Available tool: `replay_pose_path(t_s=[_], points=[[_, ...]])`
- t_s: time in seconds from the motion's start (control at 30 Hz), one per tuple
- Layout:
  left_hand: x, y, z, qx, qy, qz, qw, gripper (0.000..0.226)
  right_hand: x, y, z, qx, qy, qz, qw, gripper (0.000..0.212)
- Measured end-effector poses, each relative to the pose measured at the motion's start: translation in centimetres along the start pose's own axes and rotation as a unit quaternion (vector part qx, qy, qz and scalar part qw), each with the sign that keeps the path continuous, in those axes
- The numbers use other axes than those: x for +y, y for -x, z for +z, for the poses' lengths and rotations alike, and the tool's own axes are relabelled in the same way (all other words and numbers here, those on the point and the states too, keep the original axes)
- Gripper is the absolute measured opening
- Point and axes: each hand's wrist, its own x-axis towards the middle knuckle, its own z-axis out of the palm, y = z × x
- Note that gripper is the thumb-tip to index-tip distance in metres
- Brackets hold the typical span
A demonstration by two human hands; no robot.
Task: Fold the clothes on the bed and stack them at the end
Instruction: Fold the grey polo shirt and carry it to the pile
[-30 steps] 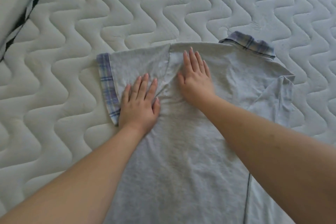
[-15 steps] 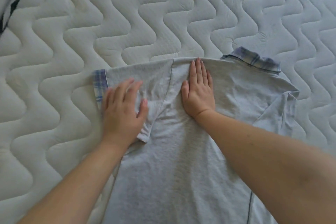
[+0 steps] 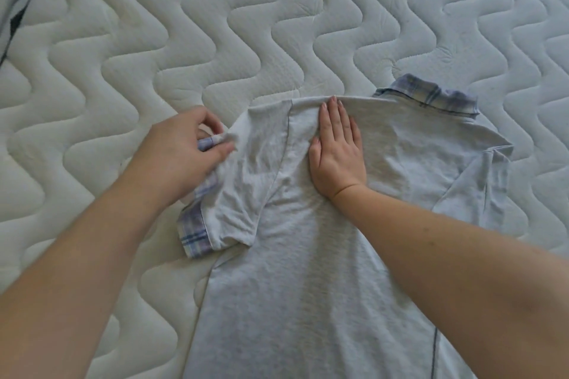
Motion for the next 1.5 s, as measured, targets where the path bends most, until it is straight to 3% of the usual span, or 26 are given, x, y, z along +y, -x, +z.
replay_pose_path(t_s=[0.1, 0.23, 0.3, 0.37, 0.43, 0.47, 0.53, 0.6, 0.67, 0.73, 0.8, 0.87, 0.97, 1.13, 1.33, 1.5], points=[[3.1, 2.6, 0.7, -0.032, 0.081, 0.034, 0.996, 0.015, 0.3, -0.1, 0.2, 0.006, 0.005, -0.005, 1.0, 0.061], [7.9, 5.3, 2.6, -0.016, 0.162, 0.084, 0.983, 0.007, 0.6, -0.3, -0.3, -0.001, -0.016, -0.013, 1.0, 0.061], [10.7, 6.1, 3.9, 0.008, 0.164, 0.111, 0.98, 0.008, 0.5, -0.4, -2.2, -0.024, -0.115, -0.016, 0.993, 0.06], [13.4, 6.6, 5.7, 0.017, 0.165, 0.135, 0.977, 0.008, 1.8, -0.1, -4.5, -0.048, -0.346, 0.028, 0.937, 0.052], [15.4, 7.2, 7.9, -0.006, 0.165, 0.154, 0.974, 0.011, 4.0, 0.6, -7.1, -0.066, -0.563, 0.17, 0.806, 0.039], [16.0, 7.5, 9.0, -0.037, 0.167, 0.161, 0.972, 0.014, 5.2, 0.9, -8.0, -0.068, -0.611, 0.22, 0.757, 0.038], [16.6, 8.3, 11.2, -0.126, 0.175, 0.155, 0.964, 0.029, 7.3, 1.5, -9.2, -0.076, -0.628, 0.274, 0.724, 0.036], [15.7, 8.8, 12.6, -0.177, 0.169, 0.154, 0.957, 0.036, 8.3, 1.9, -10.1, -0.075, -0.607, 0.307, 0.73, 0.033], [13.9, 8.7, 13.1, -0.149, 0.134, 0.182, 0.963, 0.025, 8.0, 2.2, -10.8, -0.095, -0.583, 0.336, 0.734, 0.042], [11.9, 8.0, 13.1, -0.088, 0.109, 0.188, 0.972, 0.015, 7.8, 2.4, -10.6, -0.122, -0.479, 0.301, 0.816, 0.052], [10.2, 6.9, 12.9, -0.024, 0.122, 0.164, 0.979, 0.012, 7.4, 2.8, -9.7, -0.145, -0.331, 0.211, 0.908, 0.05], [9.1, 5.1, 12.9, 0.033, 0.132, 0.131, 0.982, 0.015, 7.0, 3.2, -9.0, -0.155, -0.23, 0.157, 0.948, 0.036], [8.3, 1.3, 12.8, 0.063, 0.082, 0.117, 0.988, 0.025, 6.9, 3.1, -8.3, -0.134, -0.192, 0.164, 0.958, 0.023], [10.0, -4.9, 12.0, -0.016, -0.089, 0.186, 0.978, 0.051, 8.2, 3.7, -8.4, -0.097, -0.163, 0.15, 0.97, 0.021], [12.8, -10.5, 11.5, -0.123, -0.249, 0.202, 0.939, 0.028, 9.7, 3.6, -6.8, -0.11, -0.201, 0.166, 0.959, 0.023], [13.8, -12.6, 10.3, -0.135, -0.329, 0.209, 0.911, 0.026, 11.0, 3.3, -5.9, -0.105, -0.282, 0.163, 0.94, 0.03]])
